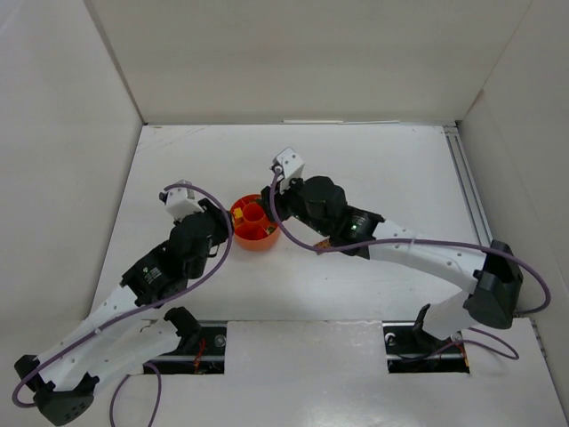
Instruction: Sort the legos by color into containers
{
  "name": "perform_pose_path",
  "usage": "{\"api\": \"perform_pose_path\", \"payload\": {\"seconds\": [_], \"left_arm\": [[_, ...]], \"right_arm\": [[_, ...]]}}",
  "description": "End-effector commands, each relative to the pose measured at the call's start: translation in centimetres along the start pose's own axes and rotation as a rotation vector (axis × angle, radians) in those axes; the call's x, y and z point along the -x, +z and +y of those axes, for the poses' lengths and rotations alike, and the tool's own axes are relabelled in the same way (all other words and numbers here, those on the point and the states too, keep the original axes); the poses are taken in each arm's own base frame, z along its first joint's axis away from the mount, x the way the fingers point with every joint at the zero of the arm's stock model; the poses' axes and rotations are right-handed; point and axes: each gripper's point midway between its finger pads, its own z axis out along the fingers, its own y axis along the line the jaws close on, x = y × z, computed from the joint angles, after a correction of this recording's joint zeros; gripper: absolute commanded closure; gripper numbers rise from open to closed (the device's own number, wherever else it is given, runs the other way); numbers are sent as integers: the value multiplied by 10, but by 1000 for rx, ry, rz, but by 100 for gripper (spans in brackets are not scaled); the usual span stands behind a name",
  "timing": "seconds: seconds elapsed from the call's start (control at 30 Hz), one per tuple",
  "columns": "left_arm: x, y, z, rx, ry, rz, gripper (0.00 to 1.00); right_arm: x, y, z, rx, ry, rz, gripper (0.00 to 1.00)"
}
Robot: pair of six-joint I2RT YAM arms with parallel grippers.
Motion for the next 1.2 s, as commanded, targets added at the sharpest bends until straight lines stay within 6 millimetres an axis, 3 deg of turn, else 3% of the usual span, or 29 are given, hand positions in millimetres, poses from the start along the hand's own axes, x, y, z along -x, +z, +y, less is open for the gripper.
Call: {"api": "perform_pose_path", "payload": {"seconds": [0.0, 0.07, 0.1, 0.23, 0.27, 0.33, 0.43, 0.5, 0.57, 0.6, 0.83, 1.07, 1.17], "left_arm": [[0, 6, -23, -74, 41, 19, 100], [0, 10, -31, -87, 55, 19, 100], [-3, 15, -35, -87, 62, 34, 100], [-9, 26, -53, -130, 99, 48, 100], [-10, 35, -63, -147, 121, 47, 100], [-9, 40, -69, -142, 128, 54, 100], [-18, 55, -79, -130, 166, 81, 100], [-13, 63, -88, -131, 154, 68, 100], [-20, 76, -90, -116, 189, 84, 100], [-16, 81, -93, -111, 182, 74, 100], [-16, 120, -100, -66, 212, 95, 100], [-21, 154, -83, -6, 217, 134, 100], [-26, 159, -79, 5, 212, 149, 100]], "right_arm": [[10, -24, -17, -78, -12, -27, 41], [-1, -36, -30, -136, -19, -4, 37], [6, -48, -35, -158, -5, -23, 30], [-7, -77, -59, -261, -3, -4, 11], [-14, -94, -77, -318, 11, 26, 1], [-20, -98, -80, -331, 5, 41, 0], [-34, -110, -102, -398, 29, 84, 0], [-43, -114, -114, -410, 56, 116, 0], [-52, -118, -121, -405, 81, 154, 0], [-55, -120, -132, -429, 88, 166, 0], [-78, -132, -157, -463, 117, 216, 0], [-84, -140, -175, -488, 145, 221, 0], [-89, -141, -178, -492, 141, 234, 0]]}}
